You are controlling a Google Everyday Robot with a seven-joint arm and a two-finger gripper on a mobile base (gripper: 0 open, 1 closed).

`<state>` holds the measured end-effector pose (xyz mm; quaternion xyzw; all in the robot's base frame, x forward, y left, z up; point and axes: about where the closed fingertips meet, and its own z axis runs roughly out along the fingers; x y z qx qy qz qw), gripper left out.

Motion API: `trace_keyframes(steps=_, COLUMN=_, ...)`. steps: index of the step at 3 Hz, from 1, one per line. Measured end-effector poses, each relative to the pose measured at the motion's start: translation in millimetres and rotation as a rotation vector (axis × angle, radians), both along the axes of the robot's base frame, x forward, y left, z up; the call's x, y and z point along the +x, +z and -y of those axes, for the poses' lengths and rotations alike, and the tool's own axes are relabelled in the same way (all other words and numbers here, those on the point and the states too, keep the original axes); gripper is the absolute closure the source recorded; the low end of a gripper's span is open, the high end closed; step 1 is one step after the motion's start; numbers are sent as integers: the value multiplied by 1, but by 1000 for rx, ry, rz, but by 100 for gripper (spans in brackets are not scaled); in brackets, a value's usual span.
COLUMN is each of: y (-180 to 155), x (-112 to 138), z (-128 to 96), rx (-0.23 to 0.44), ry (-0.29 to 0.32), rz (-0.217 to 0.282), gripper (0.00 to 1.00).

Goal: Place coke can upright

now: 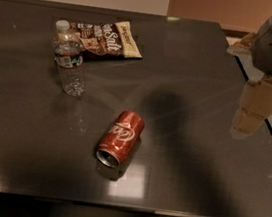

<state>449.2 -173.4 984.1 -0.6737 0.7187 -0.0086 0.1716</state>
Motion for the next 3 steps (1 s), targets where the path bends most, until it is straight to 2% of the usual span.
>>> trace_keyframes(steps=1, y=-2, x=6, z=-44, rx=25, ry=174, rz=30, gripper=0)
trace_keyframes(steps=2, y=-9, x=4, z=-91, rx=18, ry=356, rz=74, gripper=0)
trace_keyframes(steps=3, y=-26, x=-1, z=-132, rx=-28, ry=526, rz=89, gripper=0)
